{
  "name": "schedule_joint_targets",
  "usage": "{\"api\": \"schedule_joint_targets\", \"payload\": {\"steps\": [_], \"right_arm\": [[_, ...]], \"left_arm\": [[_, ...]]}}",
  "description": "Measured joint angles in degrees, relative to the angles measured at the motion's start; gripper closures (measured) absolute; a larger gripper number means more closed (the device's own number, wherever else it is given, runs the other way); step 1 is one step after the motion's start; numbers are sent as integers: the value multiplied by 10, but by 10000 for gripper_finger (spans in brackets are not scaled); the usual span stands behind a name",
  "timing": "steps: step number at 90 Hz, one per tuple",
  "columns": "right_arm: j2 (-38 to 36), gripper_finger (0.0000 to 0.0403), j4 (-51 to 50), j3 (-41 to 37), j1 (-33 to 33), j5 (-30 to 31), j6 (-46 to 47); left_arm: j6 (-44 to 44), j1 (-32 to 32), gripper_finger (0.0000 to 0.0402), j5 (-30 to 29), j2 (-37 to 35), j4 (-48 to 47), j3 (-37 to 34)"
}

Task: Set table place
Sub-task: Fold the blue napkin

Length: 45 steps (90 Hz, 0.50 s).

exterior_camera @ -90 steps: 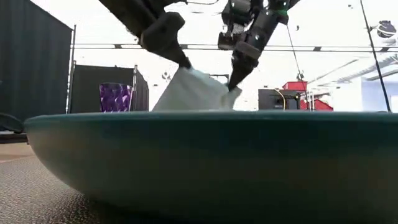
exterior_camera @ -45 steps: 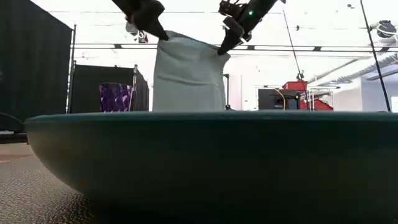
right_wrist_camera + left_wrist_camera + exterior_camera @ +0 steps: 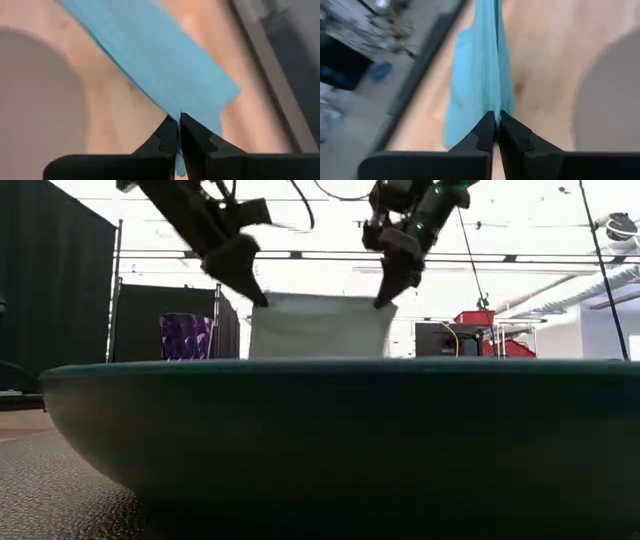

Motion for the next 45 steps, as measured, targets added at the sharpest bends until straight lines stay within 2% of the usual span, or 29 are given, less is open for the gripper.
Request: {"api": "schedule_joint_targets", "payload": {"steps": [25,35,45], "right_arm": [[0,403,-17,-41,99,-4,85],[0,403,-17,-48,121,-2,109],[0,403,-7,-48,123,7,106]], "left_arm": [[-96,-105,401,16,23,-1,-8],[-120,-127,401,16,23,0,-8],[-104,-131,401,11,23,-2,-8]]}}
